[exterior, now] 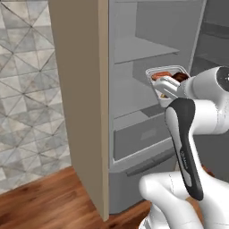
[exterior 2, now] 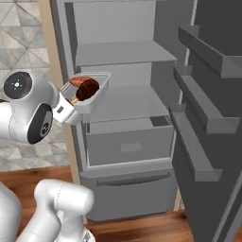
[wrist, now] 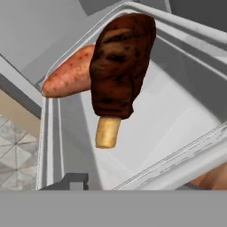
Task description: Place the tupperware containing the steak and sweet potato meal in the microwave. Close the microwave door and press the start button to reheat the meal.
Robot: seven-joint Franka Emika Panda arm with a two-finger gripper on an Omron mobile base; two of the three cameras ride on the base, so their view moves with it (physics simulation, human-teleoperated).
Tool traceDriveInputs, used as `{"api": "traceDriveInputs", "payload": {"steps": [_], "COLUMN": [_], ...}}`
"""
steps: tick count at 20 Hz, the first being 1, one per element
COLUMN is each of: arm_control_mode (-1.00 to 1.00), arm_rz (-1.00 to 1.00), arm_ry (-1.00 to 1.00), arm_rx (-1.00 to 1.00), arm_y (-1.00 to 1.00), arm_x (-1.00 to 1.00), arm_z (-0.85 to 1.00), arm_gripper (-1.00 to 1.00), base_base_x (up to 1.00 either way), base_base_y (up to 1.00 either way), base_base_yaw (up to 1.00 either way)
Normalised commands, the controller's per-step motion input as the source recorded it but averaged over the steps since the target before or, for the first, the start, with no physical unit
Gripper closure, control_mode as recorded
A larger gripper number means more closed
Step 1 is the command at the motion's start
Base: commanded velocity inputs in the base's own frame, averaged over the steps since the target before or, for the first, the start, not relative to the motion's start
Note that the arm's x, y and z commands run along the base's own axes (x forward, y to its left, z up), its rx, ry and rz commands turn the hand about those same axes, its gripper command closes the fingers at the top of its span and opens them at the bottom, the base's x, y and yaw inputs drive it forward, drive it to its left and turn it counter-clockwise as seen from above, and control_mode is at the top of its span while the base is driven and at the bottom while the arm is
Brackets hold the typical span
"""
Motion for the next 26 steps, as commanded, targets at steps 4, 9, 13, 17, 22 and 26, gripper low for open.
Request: {"api": "traceDriveInputs", "payload": {"steps": [4, 9, 13, 17, 22, 26], "arm_control_mode": [1.00, 1.00, 1.00, 1.00, 1.00, 1.00], "arm_rz": [0.00, 0.00, 0.00, 0.00, 0.00, 0.00], "arm_ry": [0.00, 0.00, 0.00, 0.00, 0.00, 0.00], "arm_rx": [0.00, 0.00, 0.00, 0.00, 0.00, 0.00], "arm_y": [0.00, 0.00, 0.00, 0.00, 0.00, 0.00], "arm_x": [0.00, 0.00, 0.00, 0.00, 0.00, 0.00], "arm_z": [0.00, 0.00, 0.00, 0.00, 0.00, 0.00], "arm_gripper": [1.00, 1.00, 1.00, 1.00, 1.00, 1.00], "base_base_x": [-0.42, -0.52, -0.66, -0.65, -0.22, -0.03], "base_base_y": [0.29, 0.59, 0.62, 0.38, 0.01, 0.00], "base_base_yaw": [-0.48, -0.51, -0.53, -0.59, -0.67, -0.65]}}
